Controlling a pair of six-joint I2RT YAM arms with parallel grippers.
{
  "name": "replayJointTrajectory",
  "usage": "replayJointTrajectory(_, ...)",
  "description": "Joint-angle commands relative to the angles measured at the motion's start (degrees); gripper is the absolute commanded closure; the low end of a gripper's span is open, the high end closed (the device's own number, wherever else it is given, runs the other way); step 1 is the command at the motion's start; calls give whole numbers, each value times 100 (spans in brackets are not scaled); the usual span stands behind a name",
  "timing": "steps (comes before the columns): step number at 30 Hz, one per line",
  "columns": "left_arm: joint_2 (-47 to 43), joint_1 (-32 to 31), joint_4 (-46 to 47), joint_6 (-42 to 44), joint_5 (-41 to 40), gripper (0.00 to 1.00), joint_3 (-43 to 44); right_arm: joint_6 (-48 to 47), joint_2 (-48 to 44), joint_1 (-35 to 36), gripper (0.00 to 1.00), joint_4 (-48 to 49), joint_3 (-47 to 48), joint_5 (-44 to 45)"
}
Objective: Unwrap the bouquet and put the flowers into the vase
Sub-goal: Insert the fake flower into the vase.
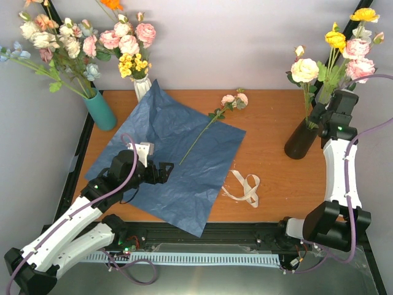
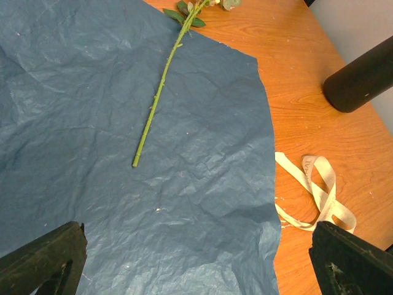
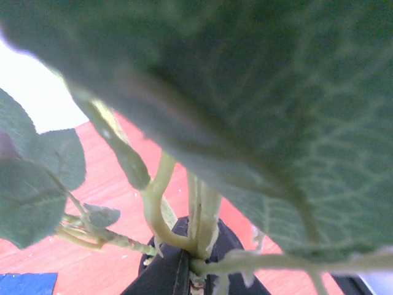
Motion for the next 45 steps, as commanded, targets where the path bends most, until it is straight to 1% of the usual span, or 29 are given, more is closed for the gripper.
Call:
replayJointTrajectory(1,-56,30,12,-68,-41,1,17,351,-129,-90,95,244,-214,50)
replayJointTrajectory(3,-70,35,15,-64,-41,1,21,432,-74,-115,92,190,-232,88)
replayJointTrajectory(5,-70,39,11,-63,-41,1,17,502,-9,-149,86,99,-212,87)
replayJointTrajectory(6,-70,39,14,-70,-41,1,15,548,20,-171,78,35,-195,101)
replayJointTrajectory(9,-70,39,13,-72,-47,0,12,609,28,-241,64,-129,-172,112)
replayJointTrajectory(12,-70,39,11,-72,-50,0,6,621,-72,-328,56,-229,-154,191)
replayJointTrajectory(15,-62,48,19,-72,-42,1,8,585,-212,-401,43,-336,-72,239)
replayJointTrajectory(18,-53,49,24,-72,-33,0,6,535,-303,-424,28,-522,74,307)
replayJointTrajectory(21,-45,57,16,-72,-33,1,12,510,-402,-434,9,-719,239,444)
replayJointTrajectory(23,-57,57,15,-71,-33,1,12,479,-481,-443,1,-847,347,511)
replayJointTrajectory(29,-52,57,32,-35,45,1,18,379,-723,-445,0,-1232,797,710)
replayJointTrajectory(33,-7,56,-83,-34,-69,0,159,446,-954,-445,0,-1560,1024,875)
replayJointTrajectory(37,129,57,-90,107,94,0,373,550,-1248,-450,0,-1776,1109,752)
replayJointTrajectory(40,313,54,-137,269,242,1,667,656,-1477,-443,0,-1863,1123,328)
replayJointTrajectory(41,377,57,-72,430,413,1,755,699,-1559,-443,0,-1884,1119,151)
replayJointTrajectory(43,448,57,145,704,773,1,872,724,-1695,-445,0,-1866,1084,-364)
replayJointTrajectory(45,513,57,310,722,890,1,978,809,-1819,-446,0,-1842,1034,-868)
